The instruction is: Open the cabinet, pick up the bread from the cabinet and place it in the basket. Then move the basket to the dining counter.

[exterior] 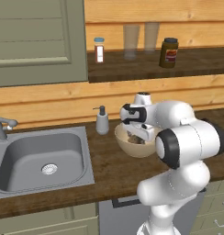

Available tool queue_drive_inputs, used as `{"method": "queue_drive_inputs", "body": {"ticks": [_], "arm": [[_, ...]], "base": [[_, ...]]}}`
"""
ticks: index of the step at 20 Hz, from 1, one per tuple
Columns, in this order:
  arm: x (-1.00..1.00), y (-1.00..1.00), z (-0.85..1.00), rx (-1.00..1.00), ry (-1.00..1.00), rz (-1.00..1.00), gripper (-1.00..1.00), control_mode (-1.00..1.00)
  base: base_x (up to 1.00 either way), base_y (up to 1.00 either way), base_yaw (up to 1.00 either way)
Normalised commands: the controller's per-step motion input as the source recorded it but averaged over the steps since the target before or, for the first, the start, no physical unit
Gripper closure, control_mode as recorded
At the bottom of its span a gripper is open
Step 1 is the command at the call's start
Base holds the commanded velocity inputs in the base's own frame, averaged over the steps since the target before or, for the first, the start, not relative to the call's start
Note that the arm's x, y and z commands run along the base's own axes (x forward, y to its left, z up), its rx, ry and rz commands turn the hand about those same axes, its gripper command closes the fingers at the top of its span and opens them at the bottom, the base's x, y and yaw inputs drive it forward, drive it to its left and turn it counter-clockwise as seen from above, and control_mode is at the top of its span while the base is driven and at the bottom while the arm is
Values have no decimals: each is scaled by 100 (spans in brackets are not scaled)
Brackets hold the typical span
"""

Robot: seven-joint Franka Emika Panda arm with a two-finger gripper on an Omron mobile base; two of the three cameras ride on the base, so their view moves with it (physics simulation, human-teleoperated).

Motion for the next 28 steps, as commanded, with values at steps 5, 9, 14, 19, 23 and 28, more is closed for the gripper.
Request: {"method": "queue_drive_inputs", "body": {"ticks": [5,9,14,19,23,28], "arm": [[27,-15,-17,0,0,-24,-100,-100],[24,-34,-15,0,-17,-10,-100,-100],[11,-17,-13,0,-29,1,-100,-100],[1,-13,5,-4,-24,9,-100,-100],[-16,36,37,-24,-1,2,-100,-100],[-22,25,54,-21,3,2,-100,-100]], "base": [[0,0,0],[0,0,0],[0,0,0],[0,0,0],[0,0,0],[0,0,0]]}}
